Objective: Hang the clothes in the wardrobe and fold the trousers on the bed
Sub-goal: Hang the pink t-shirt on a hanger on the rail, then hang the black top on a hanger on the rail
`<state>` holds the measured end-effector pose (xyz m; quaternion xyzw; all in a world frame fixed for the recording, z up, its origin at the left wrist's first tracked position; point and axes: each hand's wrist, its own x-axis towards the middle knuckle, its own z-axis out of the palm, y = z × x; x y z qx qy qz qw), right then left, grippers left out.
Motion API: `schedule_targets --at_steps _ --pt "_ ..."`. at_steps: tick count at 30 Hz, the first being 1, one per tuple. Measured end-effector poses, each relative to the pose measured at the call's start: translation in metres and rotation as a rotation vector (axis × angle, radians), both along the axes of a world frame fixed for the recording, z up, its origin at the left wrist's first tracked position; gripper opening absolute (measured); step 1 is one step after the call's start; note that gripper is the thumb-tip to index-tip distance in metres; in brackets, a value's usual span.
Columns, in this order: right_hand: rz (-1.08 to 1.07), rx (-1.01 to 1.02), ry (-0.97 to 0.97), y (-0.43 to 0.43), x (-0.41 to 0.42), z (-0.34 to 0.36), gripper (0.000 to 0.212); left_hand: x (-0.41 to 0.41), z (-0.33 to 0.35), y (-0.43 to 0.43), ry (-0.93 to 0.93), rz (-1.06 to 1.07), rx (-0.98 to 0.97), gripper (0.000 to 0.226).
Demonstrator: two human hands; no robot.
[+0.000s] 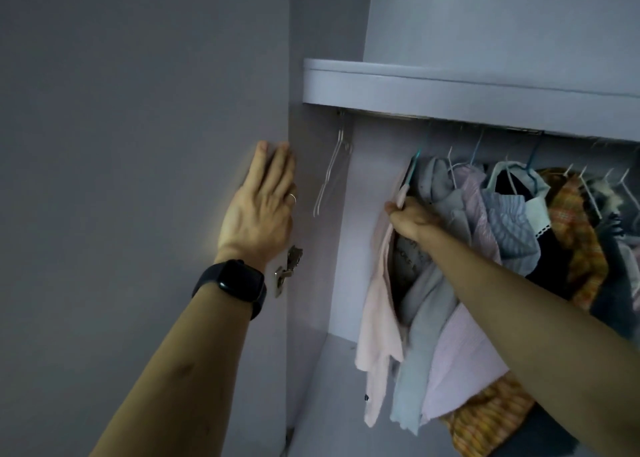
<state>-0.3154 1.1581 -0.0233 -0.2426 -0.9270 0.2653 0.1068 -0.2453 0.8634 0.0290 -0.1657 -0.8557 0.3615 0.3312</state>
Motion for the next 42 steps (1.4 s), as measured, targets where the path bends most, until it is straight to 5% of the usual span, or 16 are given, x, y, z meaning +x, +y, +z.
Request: schedule_targets --at_steps 7,12,15,18,29,33,42 --pt "0.066 -0.092 0.036 -0.020 0.092 0.035 0.055 0.029 0.002 0.010 -0.358 0.022 0.484 0.052" --pt "0.126 -0.282 0.346 0.014 0.200 0.077 0.035 0.095 -0.011 0.085 -0.623 0.009 0.932 0.050" --pt "0.205 -0.179 0.573 0.021 0.269 0.080 0.020 0.131 -0.027 0.120 -0.831 -0.071 1.041 0.054" --pt "0.201 -0.100 0.552 0.022 0.331 0.048 0.017 0.164 -0.056 0.140 -0.948 -0.184 1.058 0.054" --pt "-0.468 -0.060 0.125 0.025 0.499 -0.066 0.031 0.224 -0.097 0.239 -1.480 -0.738 0.839 0.047" --pt "-0.797 -0.067 0.138 -0.006 0.559 -0.074 0.027 0.266 -0.108 0.278 -1.607 -0.975 0.537 0.049" --pt "-1.763 -0.064 0.195 -0.152 0.731 -0.078 0.026 0.515 -0.110 0.307 -1.934 -1.509 -0.284 0.048"
